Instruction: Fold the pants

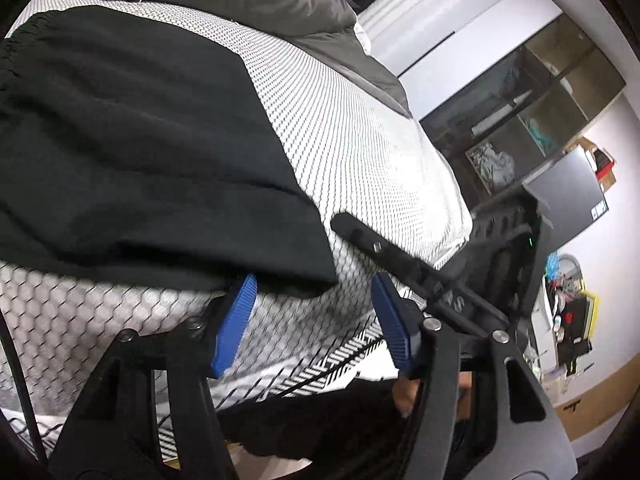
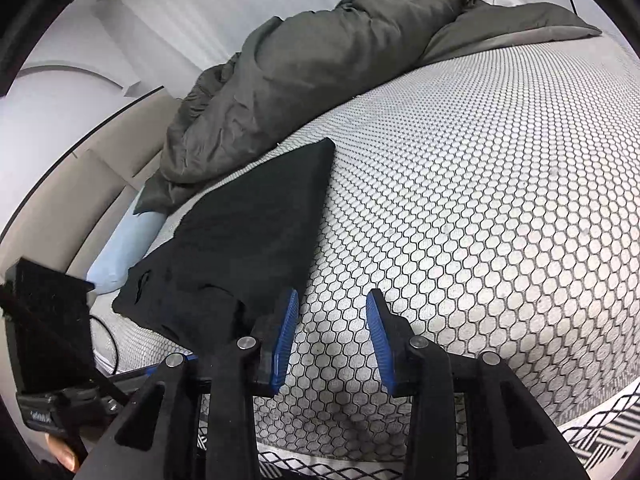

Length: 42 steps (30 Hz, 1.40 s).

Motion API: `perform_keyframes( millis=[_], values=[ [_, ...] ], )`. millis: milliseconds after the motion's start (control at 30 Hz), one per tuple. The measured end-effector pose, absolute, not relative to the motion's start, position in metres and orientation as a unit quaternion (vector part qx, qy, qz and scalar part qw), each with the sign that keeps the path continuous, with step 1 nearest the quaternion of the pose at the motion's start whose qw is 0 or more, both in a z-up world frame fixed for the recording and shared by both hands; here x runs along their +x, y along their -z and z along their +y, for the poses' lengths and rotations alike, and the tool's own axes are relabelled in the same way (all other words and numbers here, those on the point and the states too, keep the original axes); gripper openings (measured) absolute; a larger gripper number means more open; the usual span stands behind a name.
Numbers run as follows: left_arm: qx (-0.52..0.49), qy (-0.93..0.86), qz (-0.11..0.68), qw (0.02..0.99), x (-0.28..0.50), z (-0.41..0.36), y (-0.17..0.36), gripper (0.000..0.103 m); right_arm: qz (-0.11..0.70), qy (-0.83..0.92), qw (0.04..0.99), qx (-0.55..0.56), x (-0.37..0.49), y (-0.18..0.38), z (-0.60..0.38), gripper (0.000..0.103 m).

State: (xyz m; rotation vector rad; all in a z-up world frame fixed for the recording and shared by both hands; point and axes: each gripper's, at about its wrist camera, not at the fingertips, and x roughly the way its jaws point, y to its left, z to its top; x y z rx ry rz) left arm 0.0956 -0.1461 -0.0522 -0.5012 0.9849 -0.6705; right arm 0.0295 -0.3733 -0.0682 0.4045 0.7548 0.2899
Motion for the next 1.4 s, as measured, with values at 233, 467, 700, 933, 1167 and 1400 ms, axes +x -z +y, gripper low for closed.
perform_keyframes(
  millis=[233, 467, 700, 933, 1167, 1400],
  values=[
    [-0.209, 0.289, 0.466, 0.810, 0.094, -0.159, 0.067, 0.000, 0.374, -0.206, 0.861, 0.275, 0.052, 0.073, -0.387, 0.036],
    [-0.184, 0.287, 0.465, 0.817, 0.081, -0.161, 0.075, 0.000, 0.408, -0.230, 0.841, 0.272, 0.098, 0.082, -0.353, 0.006],
    [-0.148, 0.312, 0.506, 0.790, 0.076, -0.170, 0.086, 0.000, 0.396, -0.204, 0.855, 0.264, 0.107, 0.075, -0.349, 0.004],
    [-0.133, 0.345, 0.482, 0.794, 0.054, -0.142, 0.075, 0.006, 0.344, -0.192, 0.884, 0.251, 0.060, 0.049, -0.375, 0.041],
    [-0.210, 0.263, 0.417, 0.844, 0.076, -0.065, 0.047, 0.043, 0.413, -0.221, 0.865, 0.178, 0.061, 0.067, -0.331, 0.043],
    [-0.167, 0.136, 0.426, 0.879, 0.131, -0.036, 0.048, 0.047, 0.408, -0.218, 0.878, 0.119, 0.039, 0.058, -0.333, 0.032]
  ],
)
